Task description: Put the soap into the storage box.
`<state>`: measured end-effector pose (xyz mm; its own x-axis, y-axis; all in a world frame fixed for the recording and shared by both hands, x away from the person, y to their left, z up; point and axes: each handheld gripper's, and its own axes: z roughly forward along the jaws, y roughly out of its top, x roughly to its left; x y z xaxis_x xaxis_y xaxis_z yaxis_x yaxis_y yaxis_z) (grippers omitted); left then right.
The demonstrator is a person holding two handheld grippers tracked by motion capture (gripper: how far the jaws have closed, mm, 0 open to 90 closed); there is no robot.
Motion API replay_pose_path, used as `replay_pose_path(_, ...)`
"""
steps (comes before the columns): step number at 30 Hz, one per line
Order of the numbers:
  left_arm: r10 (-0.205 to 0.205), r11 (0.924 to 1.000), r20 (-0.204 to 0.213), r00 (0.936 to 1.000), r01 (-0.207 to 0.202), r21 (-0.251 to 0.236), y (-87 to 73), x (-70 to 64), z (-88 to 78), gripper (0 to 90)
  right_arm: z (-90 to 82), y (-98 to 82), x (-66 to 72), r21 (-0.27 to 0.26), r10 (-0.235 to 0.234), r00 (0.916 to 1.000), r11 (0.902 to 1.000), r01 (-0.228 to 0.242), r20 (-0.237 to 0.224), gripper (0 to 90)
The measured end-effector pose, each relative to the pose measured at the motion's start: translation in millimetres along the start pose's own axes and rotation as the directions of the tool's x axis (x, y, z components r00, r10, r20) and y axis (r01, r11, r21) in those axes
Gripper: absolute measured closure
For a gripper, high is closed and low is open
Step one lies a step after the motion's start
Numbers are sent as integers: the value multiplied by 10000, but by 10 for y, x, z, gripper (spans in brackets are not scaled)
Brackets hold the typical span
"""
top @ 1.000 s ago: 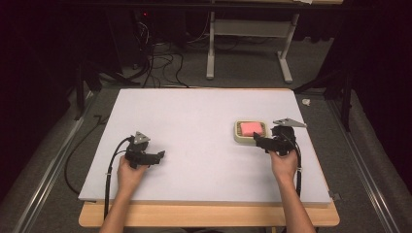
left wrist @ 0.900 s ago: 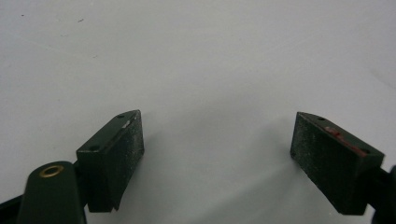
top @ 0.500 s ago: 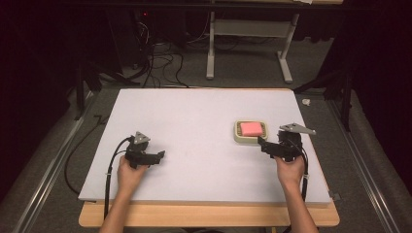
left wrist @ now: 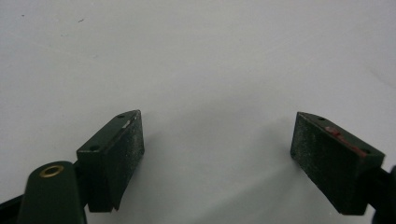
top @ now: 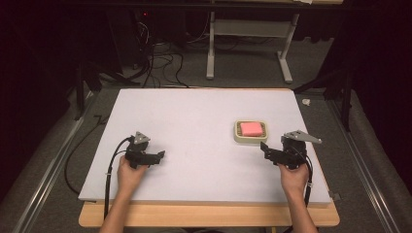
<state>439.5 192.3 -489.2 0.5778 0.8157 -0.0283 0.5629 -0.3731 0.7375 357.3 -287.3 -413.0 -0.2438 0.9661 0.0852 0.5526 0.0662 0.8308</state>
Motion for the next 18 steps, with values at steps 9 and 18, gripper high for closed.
replay_pose_path(9, -1, 10000, -3, 10000, 1, -2, 0, 0, 0, 178, -38, -93, 52, -7, -98, 9999, 10000, 98, -118, 165)
replay_pose_path(18, 5, 10000, -8, 10000, -5, 1, 0, -1, 0, 178, -28, -202, 92, 74, -105, 9996, 9999, 107, -248, 166)
